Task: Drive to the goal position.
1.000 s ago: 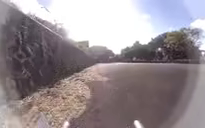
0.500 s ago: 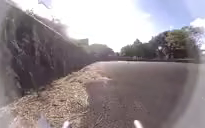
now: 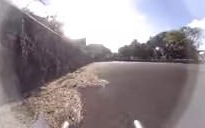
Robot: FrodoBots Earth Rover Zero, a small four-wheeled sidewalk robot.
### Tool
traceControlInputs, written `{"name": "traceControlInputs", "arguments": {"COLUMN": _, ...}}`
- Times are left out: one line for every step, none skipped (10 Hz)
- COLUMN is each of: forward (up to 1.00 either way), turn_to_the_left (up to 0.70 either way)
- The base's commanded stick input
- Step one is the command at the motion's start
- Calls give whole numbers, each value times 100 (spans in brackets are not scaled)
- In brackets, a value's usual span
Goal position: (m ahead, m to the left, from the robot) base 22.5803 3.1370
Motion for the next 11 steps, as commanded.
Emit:
{"name": "traceControlInputs", "arguments": {"forward": 70, "turn_to_the_left": 0}}
{"name": "traceControlInputs", "arguments": {"forward": 70, "turn_to_the_left": 0}}
{"name": "traceControlInputs", "arguments": {"forward": 70, "turn_to_the_left": -8}}
{"name": "traceControlInputs", "arguments": {"forward": 70, "turn_to_the_left": -14}}
{"name": "traceControlInputs", "arguments": {"forward": 70, "turn_to_the_left": -21}}
{"name": "traceControlInputs", "arguments": {"forward": 70, "turn_to_the_left": -18}}
{"name": "traceControlInputs", "arguments": {"forward": 70, "turn_to_the_left": -8}}
{"name": "traceControlInputs", "arguments": {"forward": 70, "turn_to_the_left": 0}}
{"name": "traceControlInputs", "arguments": {"forward": 70, "turn_to_the_left": 0}}
{"name": "traceControlInputs", "arguments": {"forward": 70, "turn_to_the_left": 0}}
{"name": "traceControlInputs", "arguments": {"forward": 70, "turn_to_the_left": 0}}
